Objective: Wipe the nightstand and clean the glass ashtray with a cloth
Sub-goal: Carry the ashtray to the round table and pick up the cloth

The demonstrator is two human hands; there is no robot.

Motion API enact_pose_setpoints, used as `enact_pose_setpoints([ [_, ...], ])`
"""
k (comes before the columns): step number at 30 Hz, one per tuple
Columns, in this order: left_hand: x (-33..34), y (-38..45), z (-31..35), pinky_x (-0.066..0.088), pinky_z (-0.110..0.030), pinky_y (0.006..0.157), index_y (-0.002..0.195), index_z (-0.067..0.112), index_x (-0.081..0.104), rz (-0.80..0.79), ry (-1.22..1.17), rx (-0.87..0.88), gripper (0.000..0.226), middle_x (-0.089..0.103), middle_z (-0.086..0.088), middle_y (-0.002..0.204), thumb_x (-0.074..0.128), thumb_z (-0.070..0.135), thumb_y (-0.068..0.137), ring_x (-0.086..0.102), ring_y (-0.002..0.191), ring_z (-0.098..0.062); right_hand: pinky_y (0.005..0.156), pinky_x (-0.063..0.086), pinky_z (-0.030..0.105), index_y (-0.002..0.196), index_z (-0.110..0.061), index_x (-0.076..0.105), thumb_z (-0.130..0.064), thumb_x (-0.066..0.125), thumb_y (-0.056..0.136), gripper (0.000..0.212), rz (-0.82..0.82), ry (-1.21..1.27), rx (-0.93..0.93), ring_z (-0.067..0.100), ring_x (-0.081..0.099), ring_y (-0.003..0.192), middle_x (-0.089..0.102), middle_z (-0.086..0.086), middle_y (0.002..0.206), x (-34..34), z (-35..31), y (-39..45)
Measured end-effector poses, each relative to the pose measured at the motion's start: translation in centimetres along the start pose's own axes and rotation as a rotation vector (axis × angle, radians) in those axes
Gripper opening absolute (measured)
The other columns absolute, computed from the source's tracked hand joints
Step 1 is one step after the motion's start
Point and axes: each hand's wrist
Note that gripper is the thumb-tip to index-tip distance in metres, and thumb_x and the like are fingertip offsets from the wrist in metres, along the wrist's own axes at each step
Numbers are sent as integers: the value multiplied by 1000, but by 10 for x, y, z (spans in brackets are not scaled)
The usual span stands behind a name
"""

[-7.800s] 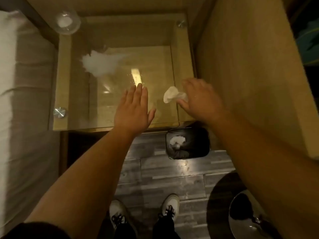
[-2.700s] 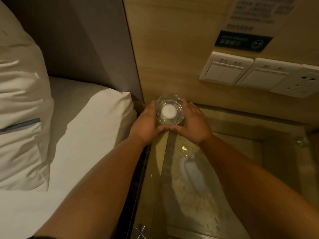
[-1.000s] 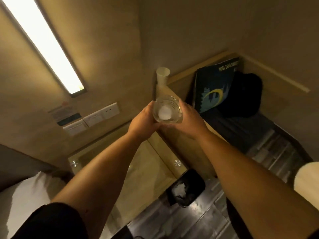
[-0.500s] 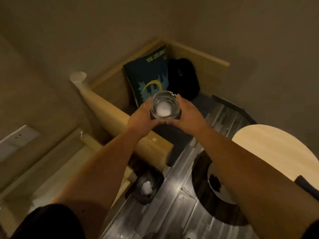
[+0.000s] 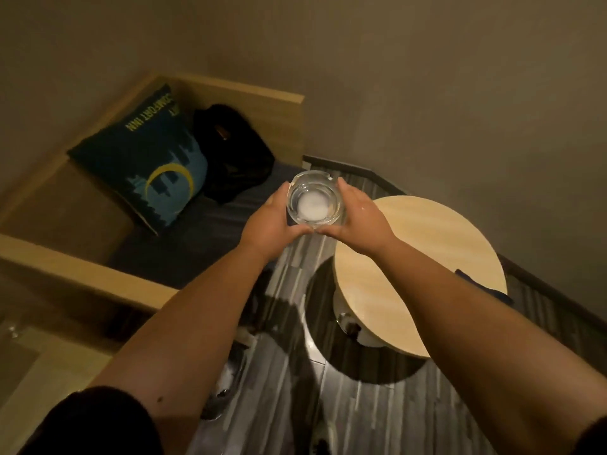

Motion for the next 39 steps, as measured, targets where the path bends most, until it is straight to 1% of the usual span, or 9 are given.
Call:
enact_pose_setpoints([
  [5,58,40,47,49,-37,85,140,27,31,-137,37,97,86,51,-1,134,78,47,70,55,113,-21,109,29,36,150,-15,19,-59,74,69,108,64,-7,164,25,32,137,34,5,152,-26,70,-22],
  [9,108,66,73,50,-40,86,137,26,32,-231,51,180,83,52,-3,134,78,45,71,56,112,-24,109,29,37,150,-18,20,-56,75,69,105,92,8,289,23,32,137,35,3,152,-42,120,-41],
  [12,148,86,88,50,-43,84,134,28,35,-318,48,228,79,54,0,130,78,46,70,57,108,-23,104,37,38,146,-22,27,-56,75,68,98,119,45,339,23,41,130,44,2,144,-49,153,-54],
  [15,190,102,96,50,-41,86,137,29,34,-387,45,287,82,55,1,130,78,47,70,56,111,-23,106,35,40,148,-20,23,-55,75,70,101,128,31,429,23,39,131,41,2,147,-45,190,-66],
  [18,230,115,89,43,-37,94,147,24,23,-430,71,302,95,46,-2,143,76,49,72,50,122,-25,109,33,39,150,-17,20,-57,74,71,104,131,11,504,23,36,134,37,4,150,-27,224,-74],
  [21,267,126,79,43,-36,92,148,24,20,-457,90,330,97,42,-4,146,75,50,72,49,123,-27,110,32,38,150,-16,19,-55,75,71,105,142,21,559,24,35,135,35,5,151,-6,252,-80],
  [30,351,138,48,43,-33,88,146,20,24,-549,108,391,97,45,-7,143,75,52,71,50,121,-29,104,36,39,147,-27,17,-58,75,68,103,143,54,659,24,40,131,41,2,146,50,318,-96],
  [35,373,138,30,49,-34,81,137,30,30,-537,55,378,86,55,1,131,75,55,68,57,109,-23,105,39,40,147,-27,17,-59,76,67,104,118,57,679,22,40,130,41,1,145,73,337,-95],
  [39,382,139,19,51,-37,77,132,32,35,-523,29,391,79,57,7,125,72,63,68,57,105,-17,106,37,43,148,-22,17,-68,70,66,109,103,58,676,22,36,134,38,2,148,86,344,-92],
])
Point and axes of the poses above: each hand's wrist, its own y-axis towards the middle knuckle, its own x-axis out of the palm, z = x × y
